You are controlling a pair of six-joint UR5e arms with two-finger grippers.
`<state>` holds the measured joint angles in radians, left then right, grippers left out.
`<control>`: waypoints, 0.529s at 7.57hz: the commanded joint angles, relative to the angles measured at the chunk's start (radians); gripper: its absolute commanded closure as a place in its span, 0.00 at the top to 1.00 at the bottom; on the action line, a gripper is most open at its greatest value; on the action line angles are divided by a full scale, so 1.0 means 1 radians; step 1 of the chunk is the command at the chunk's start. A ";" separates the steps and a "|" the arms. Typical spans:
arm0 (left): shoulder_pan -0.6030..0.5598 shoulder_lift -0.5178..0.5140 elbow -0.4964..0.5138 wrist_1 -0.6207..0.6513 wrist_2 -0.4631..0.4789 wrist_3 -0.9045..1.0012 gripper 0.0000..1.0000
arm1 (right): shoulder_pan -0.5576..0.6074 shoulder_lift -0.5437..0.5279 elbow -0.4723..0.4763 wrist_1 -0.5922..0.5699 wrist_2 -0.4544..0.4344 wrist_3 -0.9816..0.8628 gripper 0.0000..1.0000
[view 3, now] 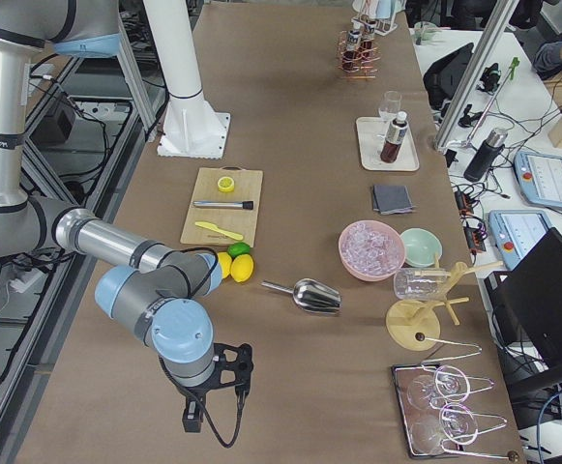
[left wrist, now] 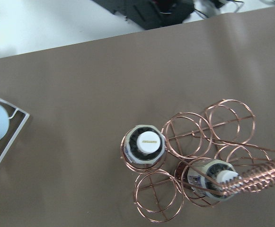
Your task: Take tea from basket to plate
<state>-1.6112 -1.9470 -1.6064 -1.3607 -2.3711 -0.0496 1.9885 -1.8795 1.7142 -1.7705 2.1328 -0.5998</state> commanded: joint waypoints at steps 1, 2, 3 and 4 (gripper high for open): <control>-0.067 0.275 -0.140 0.023 0.044 -0.050 0.98 | -0.115 0.014 0.007 0.029 0.064 0.155 1.00; -0.071 0.305 -0.144 0.026 0.053 -0.043 0.98 | -0.173 0.040 0.012 0.049 0.071 0.240 1.00; -0.082 0.348 -0.129 0.026 0.046 -0.038 0.98 | -0.195 0.063 0.022 0.042 0.073 0.286 1.00; -0.073 0.349 -0.106 0.026 0.058 -0.038 0.98 | -0.236 0.063 0.045 0.036 0.094 0.326 1.00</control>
<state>-1.6845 -1.6388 -1.7354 -1.3355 -2.3236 -0.0909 1.8201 -1.8341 1.7306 -1.7300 2.2011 -0.3594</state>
